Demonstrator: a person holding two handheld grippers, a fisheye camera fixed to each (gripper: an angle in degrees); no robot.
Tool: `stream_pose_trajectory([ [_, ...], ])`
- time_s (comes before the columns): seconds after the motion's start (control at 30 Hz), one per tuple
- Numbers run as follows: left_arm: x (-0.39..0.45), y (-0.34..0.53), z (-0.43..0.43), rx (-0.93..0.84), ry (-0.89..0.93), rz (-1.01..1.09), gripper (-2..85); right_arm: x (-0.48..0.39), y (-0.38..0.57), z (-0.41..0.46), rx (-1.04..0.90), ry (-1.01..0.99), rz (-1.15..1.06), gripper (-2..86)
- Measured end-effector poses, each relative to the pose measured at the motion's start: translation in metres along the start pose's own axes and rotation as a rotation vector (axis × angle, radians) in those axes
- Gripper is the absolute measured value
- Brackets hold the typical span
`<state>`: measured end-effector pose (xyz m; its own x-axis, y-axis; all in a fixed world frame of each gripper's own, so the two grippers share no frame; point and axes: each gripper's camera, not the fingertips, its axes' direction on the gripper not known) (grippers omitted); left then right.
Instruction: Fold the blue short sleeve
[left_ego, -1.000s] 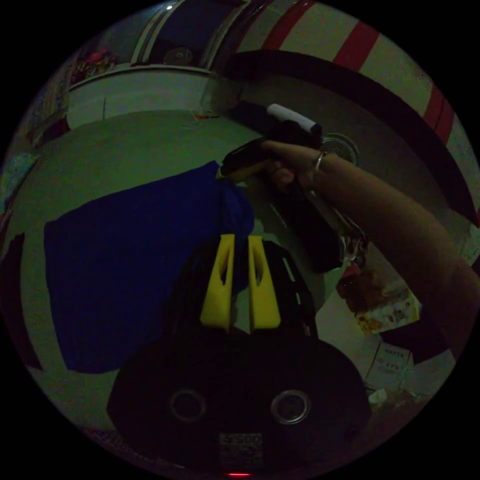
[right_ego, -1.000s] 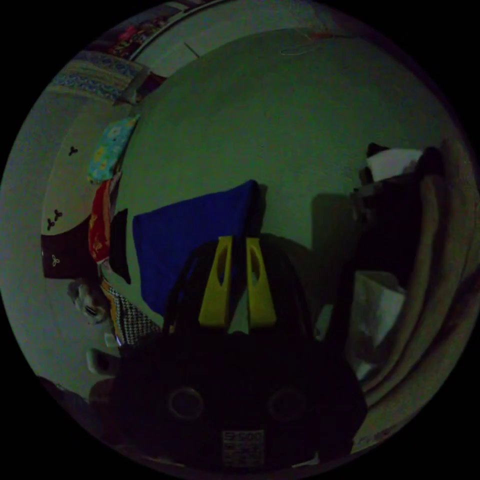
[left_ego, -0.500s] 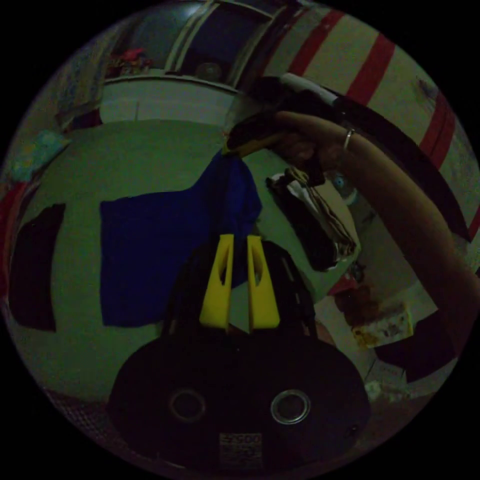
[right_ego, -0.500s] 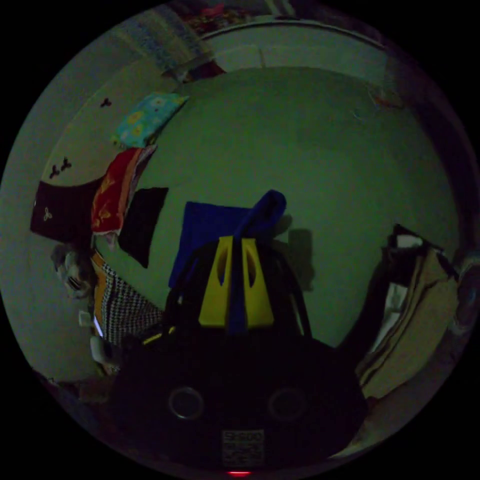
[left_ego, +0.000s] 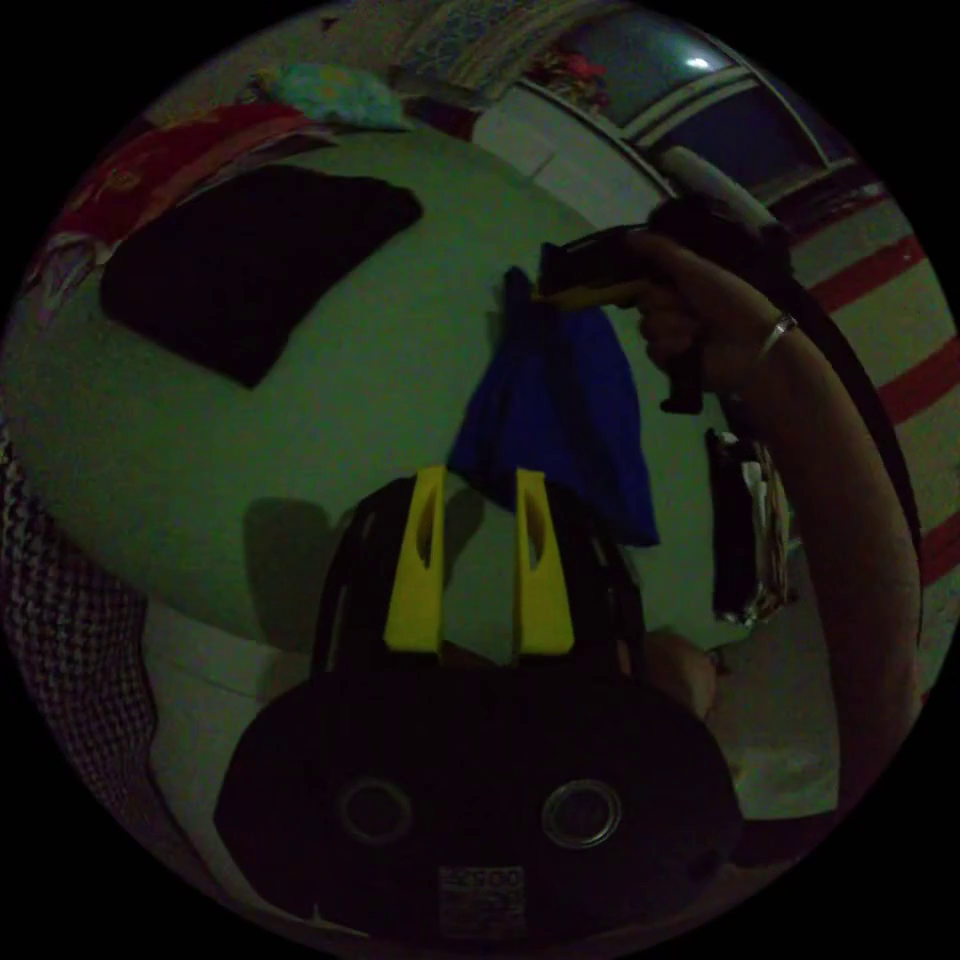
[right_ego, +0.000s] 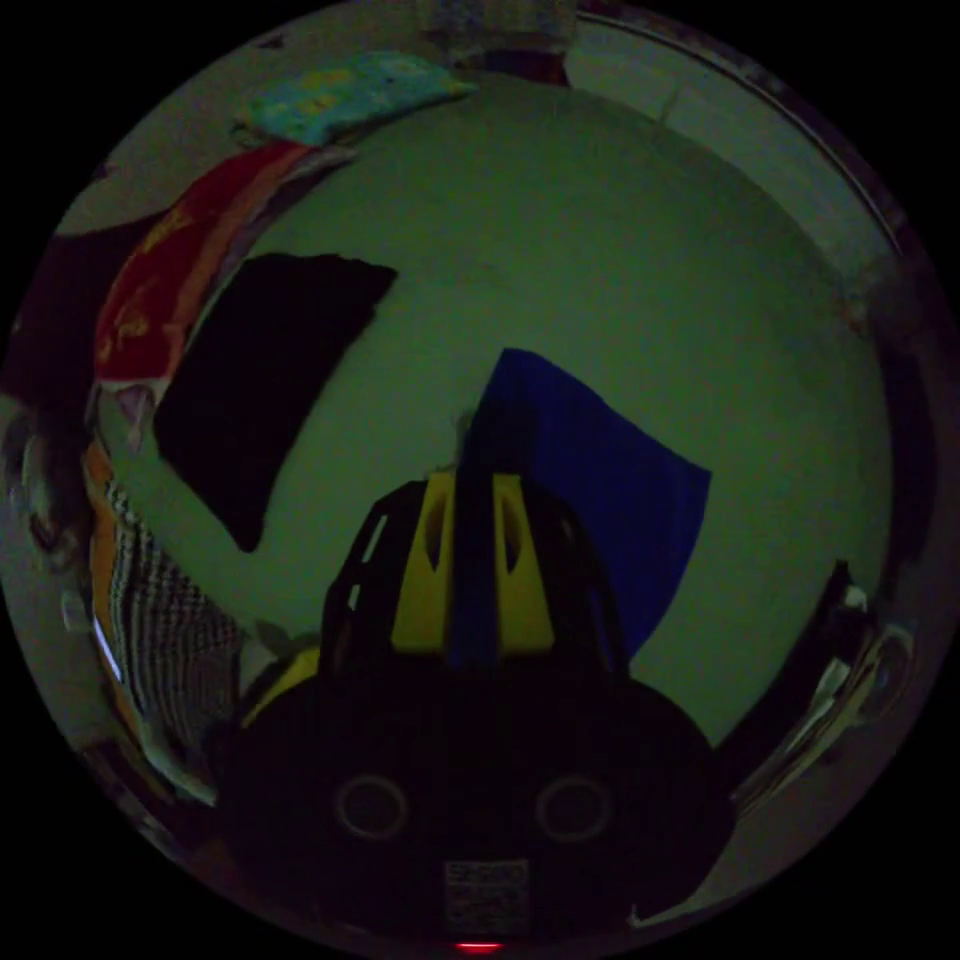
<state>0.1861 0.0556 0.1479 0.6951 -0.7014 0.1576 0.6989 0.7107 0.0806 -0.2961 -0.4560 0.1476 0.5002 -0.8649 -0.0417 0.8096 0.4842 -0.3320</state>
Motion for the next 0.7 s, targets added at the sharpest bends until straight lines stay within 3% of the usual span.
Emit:
stream_pose_trajectory([
  [0.2, -0.030, -0.018, -0.024, 0.078, -0.025, 0.037, 9.7, 0.029, 0.085, -0.021, 0.165, -0.169, -0.113, 4.2],
  [0.33, -0.018, -0.046, -0.011, 0.063, -0.002, 0.137, 7.9, 0.034, 0.130, 0.015, 0.102, -0.097, -0.078, 0.5],
  [0.43, -0.020, -0.062, 0.008, 0.021, -0.106, 0.145, 6.2, 0.032, 0.153, 0.057, -0.024, -0.066, -0.064, -0.7],
  [0.5, -0.029, -0.067, 0.016, -0.028, -0.178, 0.136, 5.7, 0.034, 0.170, 0.065, 0.032, -0.075, -0.060, -1.1],
  [0.63, -0.056, -0.064, -0.004, -0.018, -0.133, 0.074, 5.0, 0.042, 0.173, 0.062, -0.036, -0.111, -0.047, -1.3],
  [0.7, -0.064, -0.064, -0.020, 0.011, -0.165, 0.033, 4.0, 0.049, 0.171, 0.042, 0.066, -0.108, -0.049, -1.2],
])
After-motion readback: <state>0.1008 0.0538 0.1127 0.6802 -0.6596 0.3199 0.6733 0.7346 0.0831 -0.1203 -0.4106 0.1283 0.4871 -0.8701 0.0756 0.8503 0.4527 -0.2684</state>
